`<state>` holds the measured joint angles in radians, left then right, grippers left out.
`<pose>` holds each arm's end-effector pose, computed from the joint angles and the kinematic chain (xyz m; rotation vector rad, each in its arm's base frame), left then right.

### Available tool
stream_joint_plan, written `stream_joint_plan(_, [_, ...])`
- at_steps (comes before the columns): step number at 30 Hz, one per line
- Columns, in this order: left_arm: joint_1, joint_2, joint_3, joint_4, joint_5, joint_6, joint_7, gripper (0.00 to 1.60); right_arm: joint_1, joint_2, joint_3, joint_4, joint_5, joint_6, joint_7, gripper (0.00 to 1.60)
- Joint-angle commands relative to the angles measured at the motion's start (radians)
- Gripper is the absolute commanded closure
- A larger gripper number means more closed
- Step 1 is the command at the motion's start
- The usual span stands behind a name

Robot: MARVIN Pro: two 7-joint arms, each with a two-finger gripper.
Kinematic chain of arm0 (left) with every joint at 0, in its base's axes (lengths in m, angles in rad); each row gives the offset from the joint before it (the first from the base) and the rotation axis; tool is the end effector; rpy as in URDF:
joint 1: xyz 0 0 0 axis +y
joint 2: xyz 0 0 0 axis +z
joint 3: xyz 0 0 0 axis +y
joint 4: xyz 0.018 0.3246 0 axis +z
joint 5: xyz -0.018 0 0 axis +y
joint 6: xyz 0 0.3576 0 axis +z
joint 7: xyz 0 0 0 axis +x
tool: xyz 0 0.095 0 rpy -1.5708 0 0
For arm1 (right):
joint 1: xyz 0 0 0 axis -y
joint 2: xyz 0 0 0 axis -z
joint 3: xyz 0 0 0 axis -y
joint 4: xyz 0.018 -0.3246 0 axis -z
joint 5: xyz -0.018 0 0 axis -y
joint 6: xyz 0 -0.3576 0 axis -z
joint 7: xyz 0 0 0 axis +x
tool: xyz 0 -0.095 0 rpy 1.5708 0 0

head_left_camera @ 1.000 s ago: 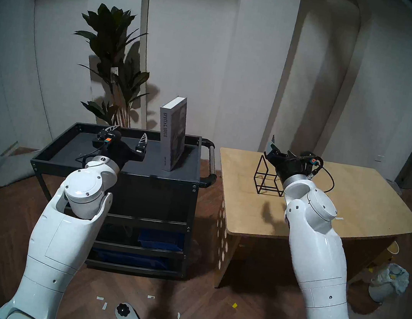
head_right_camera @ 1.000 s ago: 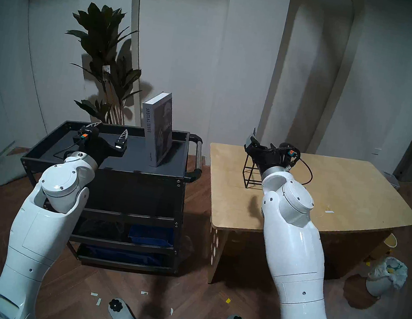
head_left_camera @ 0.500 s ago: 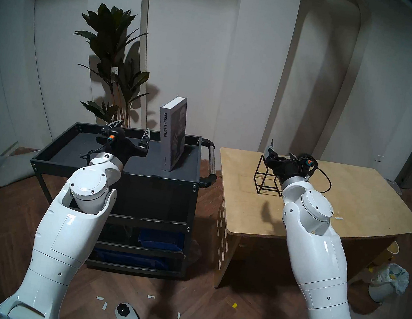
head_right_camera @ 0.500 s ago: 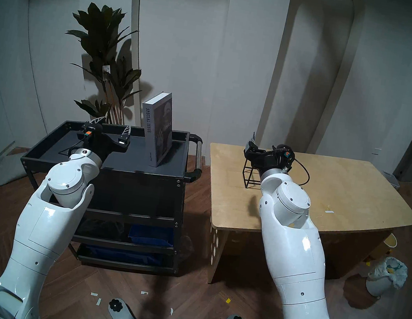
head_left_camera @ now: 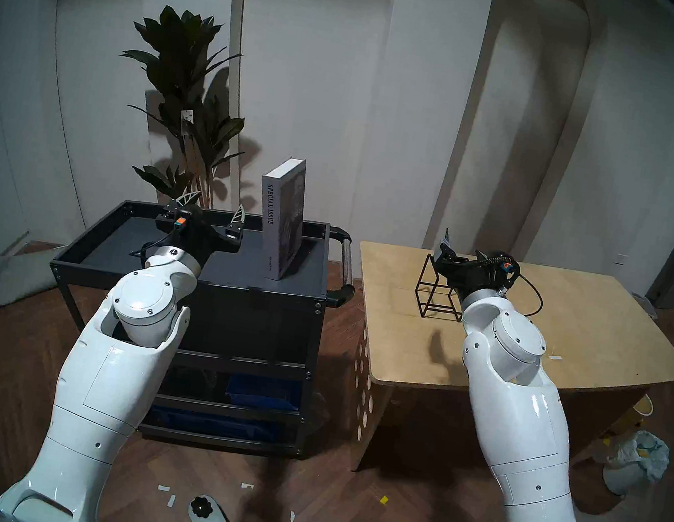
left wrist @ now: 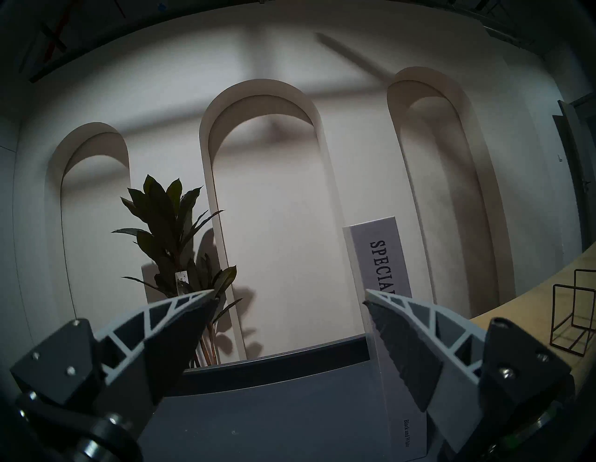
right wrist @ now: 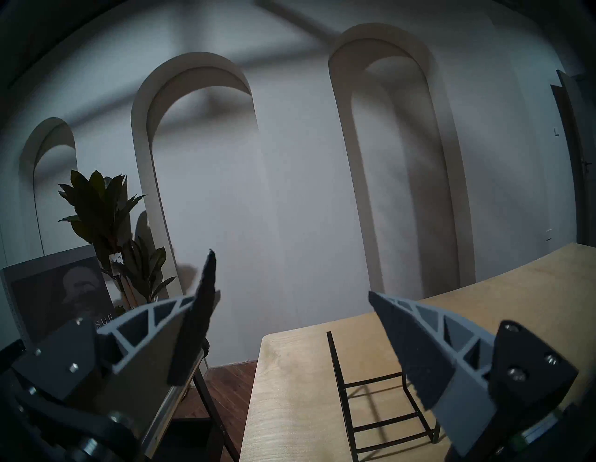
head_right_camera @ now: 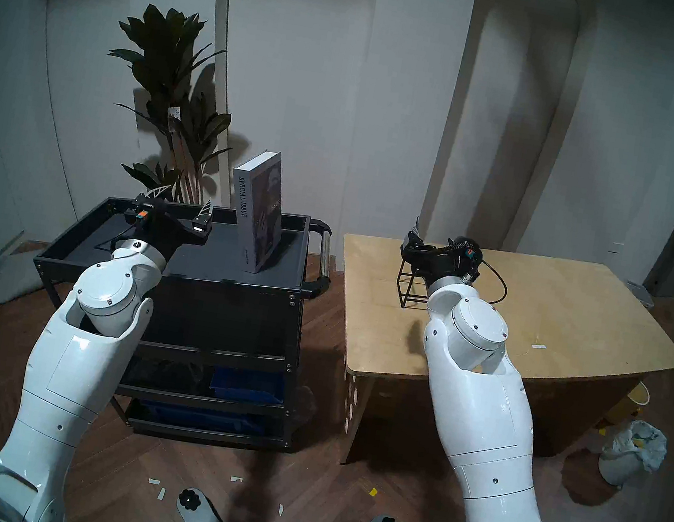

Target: Transfer books between table and cart

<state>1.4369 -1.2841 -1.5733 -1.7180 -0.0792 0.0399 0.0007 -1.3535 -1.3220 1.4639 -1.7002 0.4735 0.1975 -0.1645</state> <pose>0.5004 0.0800 -0.2031 -1.8457 0.2270 -2.3520 0.5227 -0.0325 -0.2013 -2.0091 0.1868 -2.1916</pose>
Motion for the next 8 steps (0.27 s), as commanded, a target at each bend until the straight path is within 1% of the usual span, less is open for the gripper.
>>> stream_joint_plan(1, [-0.024, 0.001, -0.002, -0.016, -0.003, -0.013, -0.003, 0.00, 0.014, -0.005, 0.004, -0.019, 0.004, -0.013, 0.005, 0.00])
stream_joint_plan(8, [-0.024, 0.000, -0.003, -0.016, -0.002, -0.013, -0.004, 0.00, 0.014, -0.006, 0.005, -0.019, 0.003, -0.013, 0.006, 0.00])
